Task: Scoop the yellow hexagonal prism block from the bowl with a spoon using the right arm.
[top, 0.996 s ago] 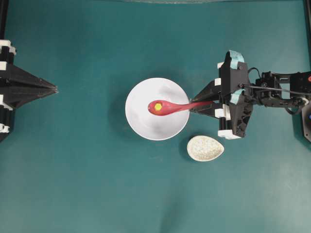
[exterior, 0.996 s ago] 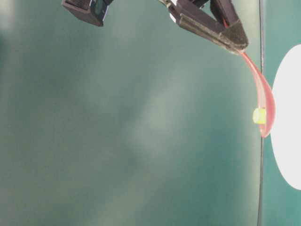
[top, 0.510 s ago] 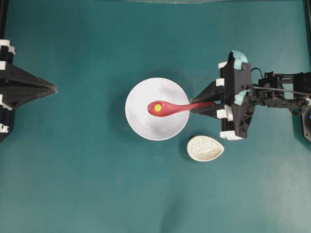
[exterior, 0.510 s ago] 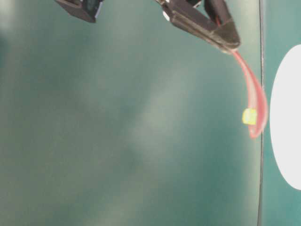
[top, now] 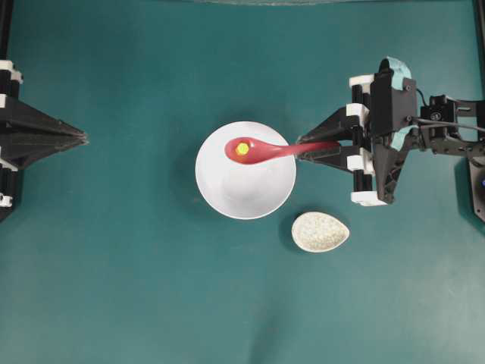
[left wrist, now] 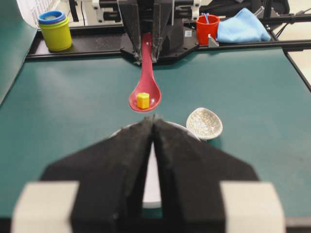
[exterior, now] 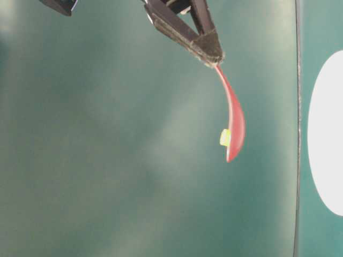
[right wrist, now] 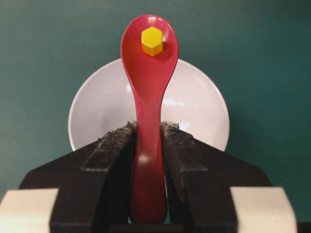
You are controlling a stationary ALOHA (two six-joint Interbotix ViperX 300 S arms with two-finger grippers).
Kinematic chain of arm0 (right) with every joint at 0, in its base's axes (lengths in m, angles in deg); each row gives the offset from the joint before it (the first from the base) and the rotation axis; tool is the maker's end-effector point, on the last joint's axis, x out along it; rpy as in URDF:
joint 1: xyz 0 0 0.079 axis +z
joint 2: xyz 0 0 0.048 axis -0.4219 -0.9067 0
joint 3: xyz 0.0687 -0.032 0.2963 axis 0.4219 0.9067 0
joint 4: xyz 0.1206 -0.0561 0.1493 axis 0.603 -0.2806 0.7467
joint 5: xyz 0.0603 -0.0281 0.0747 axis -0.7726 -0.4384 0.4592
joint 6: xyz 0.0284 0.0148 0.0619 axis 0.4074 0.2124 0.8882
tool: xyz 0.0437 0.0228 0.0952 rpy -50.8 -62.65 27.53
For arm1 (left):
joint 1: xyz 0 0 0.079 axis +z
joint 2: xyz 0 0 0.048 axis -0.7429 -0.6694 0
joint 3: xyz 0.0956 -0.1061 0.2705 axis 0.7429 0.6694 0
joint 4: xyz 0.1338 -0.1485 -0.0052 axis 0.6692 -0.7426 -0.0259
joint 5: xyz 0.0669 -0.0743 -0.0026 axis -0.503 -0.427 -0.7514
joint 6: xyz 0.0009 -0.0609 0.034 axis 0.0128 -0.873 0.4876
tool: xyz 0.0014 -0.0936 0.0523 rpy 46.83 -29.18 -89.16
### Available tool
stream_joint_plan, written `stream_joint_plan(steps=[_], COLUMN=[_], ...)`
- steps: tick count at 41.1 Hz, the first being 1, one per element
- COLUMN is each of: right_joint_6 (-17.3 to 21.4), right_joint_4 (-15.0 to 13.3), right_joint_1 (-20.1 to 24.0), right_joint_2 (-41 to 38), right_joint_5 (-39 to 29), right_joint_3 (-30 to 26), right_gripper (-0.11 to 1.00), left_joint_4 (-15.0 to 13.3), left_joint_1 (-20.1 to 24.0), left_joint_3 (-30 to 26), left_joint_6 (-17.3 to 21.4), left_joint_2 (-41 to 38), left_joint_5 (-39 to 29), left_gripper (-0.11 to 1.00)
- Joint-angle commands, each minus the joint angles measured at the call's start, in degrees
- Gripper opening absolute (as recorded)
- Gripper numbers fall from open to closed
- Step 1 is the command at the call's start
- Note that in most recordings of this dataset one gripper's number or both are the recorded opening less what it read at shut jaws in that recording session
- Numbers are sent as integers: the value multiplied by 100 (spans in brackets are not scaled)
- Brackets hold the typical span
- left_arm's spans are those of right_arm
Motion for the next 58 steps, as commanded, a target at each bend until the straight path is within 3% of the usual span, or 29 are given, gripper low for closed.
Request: stream_joint_plan(steps=[1,58], right_joint_6=[-9,-18], right_joint_4=[-18,-18], right_joint_1=[0,0], right_joint_2=[105,105], right_joint_5=[9,-44], right_joint_3=[-149,-158], right_gripper=[24,24], left_joint_4=[18,-9], left_joint_1=[9,9], left_joint_3=[-132,-114], left_joint_6=[-9,-220], left_joint_2=[-35,-88], left_joint_5=[70,88], left_gripper=[8,8])
